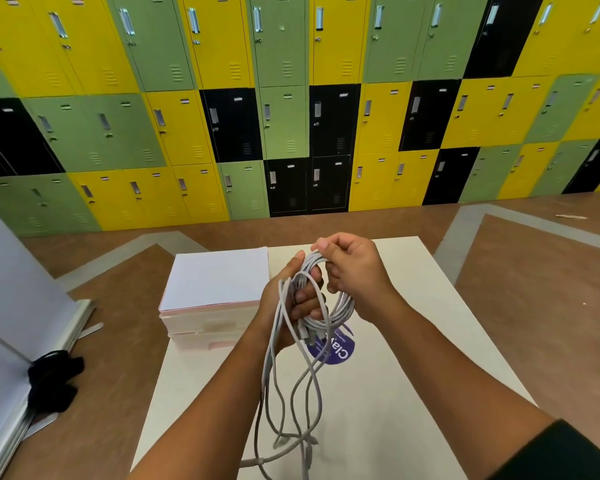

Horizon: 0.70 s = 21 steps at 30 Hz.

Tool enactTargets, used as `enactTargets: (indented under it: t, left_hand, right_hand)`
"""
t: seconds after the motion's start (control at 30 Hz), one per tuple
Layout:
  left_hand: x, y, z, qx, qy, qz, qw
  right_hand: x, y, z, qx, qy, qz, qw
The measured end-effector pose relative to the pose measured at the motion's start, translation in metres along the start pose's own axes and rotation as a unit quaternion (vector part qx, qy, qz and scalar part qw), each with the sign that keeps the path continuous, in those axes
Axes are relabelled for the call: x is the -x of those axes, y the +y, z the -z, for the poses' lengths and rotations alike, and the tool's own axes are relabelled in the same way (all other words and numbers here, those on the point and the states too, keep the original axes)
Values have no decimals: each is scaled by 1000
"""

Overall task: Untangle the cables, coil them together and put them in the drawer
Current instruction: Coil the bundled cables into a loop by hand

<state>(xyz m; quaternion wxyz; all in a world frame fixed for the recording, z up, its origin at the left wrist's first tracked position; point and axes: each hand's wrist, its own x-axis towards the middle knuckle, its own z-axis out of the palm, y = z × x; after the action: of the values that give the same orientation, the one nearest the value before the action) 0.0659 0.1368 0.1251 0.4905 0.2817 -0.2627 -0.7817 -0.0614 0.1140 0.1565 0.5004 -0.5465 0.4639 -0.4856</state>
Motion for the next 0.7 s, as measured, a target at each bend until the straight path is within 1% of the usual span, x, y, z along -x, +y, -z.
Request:
enactTargets:
  t: [0.1,0.17,0.3,0.37,0.43,0.57,0.63,0.7]
  left_hand:
    - [2,1,0,-49,-4,1,999]
    - [3,4,-3,-55,4,-3,998]
    - [-1,10,-5,-13,40,-13,999]
    - [-3,12,-6,14,49,-15,999]
    - [-3,12,-7,27,60,-10,998]
    - [1,8,-8,23,76,11,997]
    - [3,8,-12,-8,98,12,995]
    - [5,10,-17,-65,134,4,989]
  right_hand:
    - [2,3,1,-57,16,-38,998]
    - [3,6,2,-82,9,-41,996]
    - [9,12,1,-104,7,2,995]
    - [13,18,-1,-76,20,21,997]
    - [17,26,-3,-46,21,15,999]
    - [21,33,-6,-85,14,-28,996]
    - [21,36,-8,-85,37,-33,995]
    - [21,42,-8,-86,47,-47,994]
